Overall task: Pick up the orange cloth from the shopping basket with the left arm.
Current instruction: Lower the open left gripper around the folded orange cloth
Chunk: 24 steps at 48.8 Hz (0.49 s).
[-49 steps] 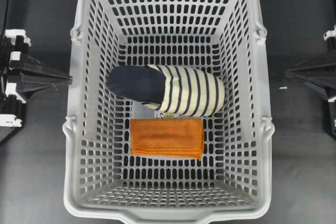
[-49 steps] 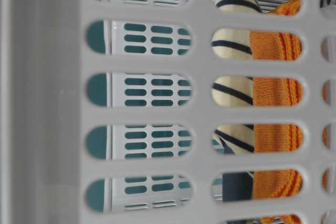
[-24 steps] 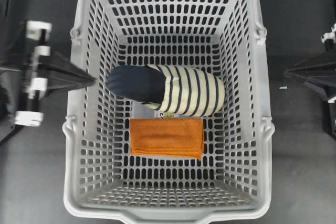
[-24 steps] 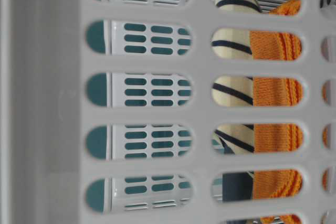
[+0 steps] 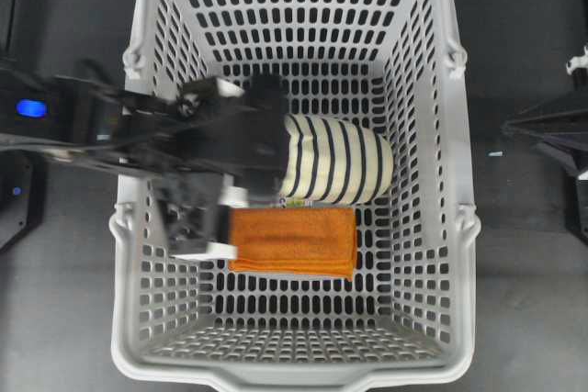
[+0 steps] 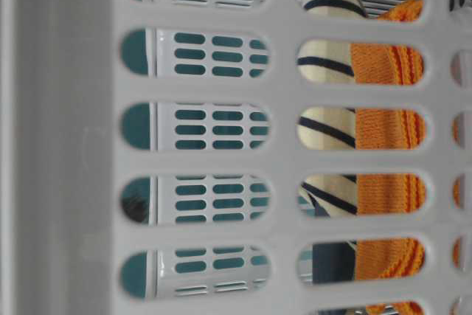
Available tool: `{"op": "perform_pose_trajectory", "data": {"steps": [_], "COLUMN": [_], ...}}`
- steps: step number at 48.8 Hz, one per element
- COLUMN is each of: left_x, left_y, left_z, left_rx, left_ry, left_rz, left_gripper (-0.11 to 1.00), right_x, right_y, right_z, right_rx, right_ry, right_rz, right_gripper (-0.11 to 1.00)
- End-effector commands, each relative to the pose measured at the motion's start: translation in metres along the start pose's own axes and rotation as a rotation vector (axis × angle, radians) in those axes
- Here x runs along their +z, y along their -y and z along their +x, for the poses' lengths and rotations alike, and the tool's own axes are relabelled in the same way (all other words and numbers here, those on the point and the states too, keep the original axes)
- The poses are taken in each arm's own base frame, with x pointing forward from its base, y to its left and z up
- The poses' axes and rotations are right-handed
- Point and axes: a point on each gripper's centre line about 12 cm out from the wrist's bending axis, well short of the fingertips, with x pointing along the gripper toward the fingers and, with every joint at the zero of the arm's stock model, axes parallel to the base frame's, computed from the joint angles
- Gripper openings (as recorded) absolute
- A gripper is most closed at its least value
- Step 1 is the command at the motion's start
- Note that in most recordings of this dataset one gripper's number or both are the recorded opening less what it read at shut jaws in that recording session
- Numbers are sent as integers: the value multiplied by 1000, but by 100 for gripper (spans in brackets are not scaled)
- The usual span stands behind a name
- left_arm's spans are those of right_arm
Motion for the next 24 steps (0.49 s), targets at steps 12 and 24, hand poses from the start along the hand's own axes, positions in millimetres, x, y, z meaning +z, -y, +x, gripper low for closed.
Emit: {"op": "perform_pose_trajectory", "data": {"steps": [12, 24], "left_x": [20, 9], "left_y": [7, 21], "left_z": [32, 61], "left_rx": [6, -10], "left_ry": [-110, -156], "left_rz": [6, 13], "left_gripper": [15, 82], "right_x": [6, 3], "right_y": [-1, 0], "right_z": [0, -1], "right_rx": [2, -1], "right_ry": [21, 6], "right_rz": [5, 8], "right_gripper": [-1, -1]}}
